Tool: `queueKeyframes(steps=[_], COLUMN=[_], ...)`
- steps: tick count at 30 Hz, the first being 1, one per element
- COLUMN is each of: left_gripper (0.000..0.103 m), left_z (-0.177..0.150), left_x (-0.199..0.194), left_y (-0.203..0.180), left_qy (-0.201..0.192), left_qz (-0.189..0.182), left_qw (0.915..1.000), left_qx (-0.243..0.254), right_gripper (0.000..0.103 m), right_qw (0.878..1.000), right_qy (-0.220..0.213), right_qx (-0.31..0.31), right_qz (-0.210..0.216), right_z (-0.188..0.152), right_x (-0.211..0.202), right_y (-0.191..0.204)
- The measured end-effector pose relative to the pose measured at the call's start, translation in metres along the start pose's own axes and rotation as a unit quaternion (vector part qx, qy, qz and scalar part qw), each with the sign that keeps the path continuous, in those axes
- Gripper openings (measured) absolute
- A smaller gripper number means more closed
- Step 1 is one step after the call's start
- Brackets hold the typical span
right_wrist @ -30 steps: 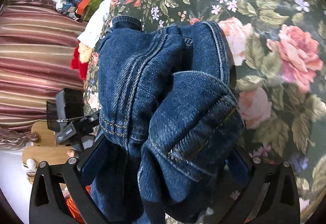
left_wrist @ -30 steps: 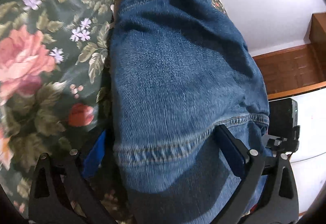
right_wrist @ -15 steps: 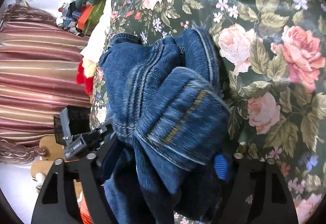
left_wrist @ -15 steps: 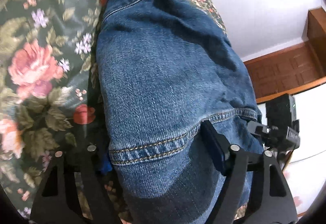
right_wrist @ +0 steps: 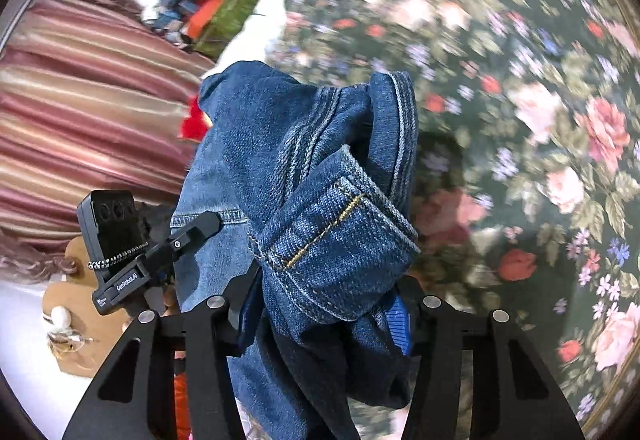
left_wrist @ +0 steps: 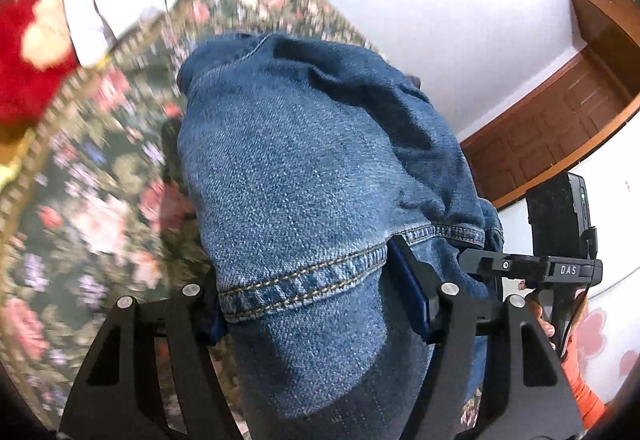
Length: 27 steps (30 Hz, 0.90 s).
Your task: Fold large clothes
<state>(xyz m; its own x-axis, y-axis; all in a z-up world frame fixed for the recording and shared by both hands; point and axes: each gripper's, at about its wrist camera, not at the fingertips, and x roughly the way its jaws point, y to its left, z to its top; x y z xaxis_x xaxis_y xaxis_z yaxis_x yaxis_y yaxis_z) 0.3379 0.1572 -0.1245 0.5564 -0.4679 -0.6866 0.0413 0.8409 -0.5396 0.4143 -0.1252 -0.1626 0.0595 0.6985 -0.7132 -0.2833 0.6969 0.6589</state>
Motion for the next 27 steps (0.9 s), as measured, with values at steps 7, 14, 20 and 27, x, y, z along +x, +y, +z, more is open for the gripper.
queueKeyframes(steps=[7, 14, 20, 27], left_gripper=[0.068, 0.068, 0.071, 0.071], left_z=[-0.003, -0.035, -0.076, -0.081], left_x=[-0.047, -0.012, 0.033, 0.013], left_y=[0.014, 0.067, 0.105, 0.077], left_qy=[-0.032, 0.009, 0.025, -0.002], left_qz=[0.038, 0.062, 0.092, 0.175], left_qw=[0.9988, 0.9971, 0.9939, 0.9845], left_qx=[0.004, -0.043, -0.055, 0.017], right_gripper=[0.050, 0.050, 0.050, 0.050], right_qw=[0.999, 0.999, 0.996, 0.988], right_qy=[-0.014, 0.034, 0.064, 0.045], right_qx=[-0.035, -0.007, 0.009, -0.095], right_qz=[0.032, 0.024, -0.057, -0.116], right_z=[-0.009, -0.017, -0.026, -0.030], right_x=[0.009, 0.075, 0.130, 0.104], right_y=[0.050, 0.034, -0.009, 0.016])
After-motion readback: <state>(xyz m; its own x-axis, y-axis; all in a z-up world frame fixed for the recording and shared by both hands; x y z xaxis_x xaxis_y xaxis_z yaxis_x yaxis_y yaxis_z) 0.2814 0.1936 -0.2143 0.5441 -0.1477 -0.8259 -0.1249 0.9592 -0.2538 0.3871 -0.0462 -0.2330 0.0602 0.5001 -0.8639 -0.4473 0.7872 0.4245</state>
